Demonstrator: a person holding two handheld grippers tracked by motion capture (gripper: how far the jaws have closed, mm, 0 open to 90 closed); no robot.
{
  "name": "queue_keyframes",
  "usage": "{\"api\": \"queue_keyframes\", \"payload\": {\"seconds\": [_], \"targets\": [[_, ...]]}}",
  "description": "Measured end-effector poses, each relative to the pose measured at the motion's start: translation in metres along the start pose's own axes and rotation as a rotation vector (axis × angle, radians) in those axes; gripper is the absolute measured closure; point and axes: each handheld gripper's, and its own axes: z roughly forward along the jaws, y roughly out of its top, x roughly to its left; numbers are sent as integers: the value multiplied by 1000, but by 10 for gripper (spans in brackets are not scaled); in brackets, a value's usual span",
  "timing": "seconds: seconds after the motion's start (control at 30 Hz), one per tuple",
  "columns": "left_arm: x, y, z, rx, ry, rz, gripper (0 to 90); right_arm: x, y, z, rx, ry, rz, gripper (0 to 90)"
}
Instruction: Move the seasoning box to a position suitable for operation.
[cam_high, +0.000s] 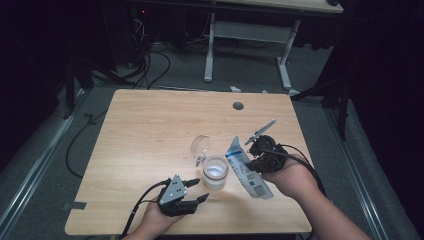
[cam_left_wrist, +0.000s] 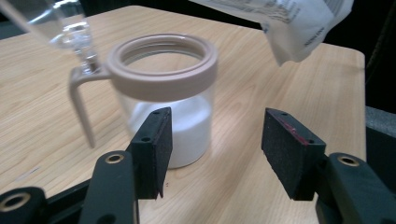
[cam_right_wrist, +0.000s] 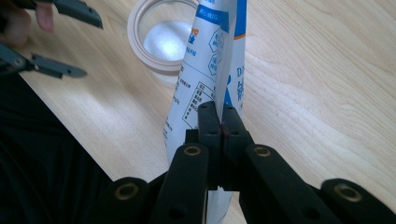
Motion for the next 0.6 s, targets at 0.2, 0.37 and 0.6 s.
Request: {"api": "queue_keyframes", "payload": {"seconds": [0.2, 0.37, 0.6], "targets": [[13, 0, -10, -8, 31, -18, 440, -7, -7, 4, -6, -1, 22, 899], [23, -4, -18, -5, 59, -28, 440, -13, -13, 11, 8, -1, 33, 898], [33, -11, -28, 4, 90, -34, 444, -21, -19, 17, 17, -3, 55, 898]]}}
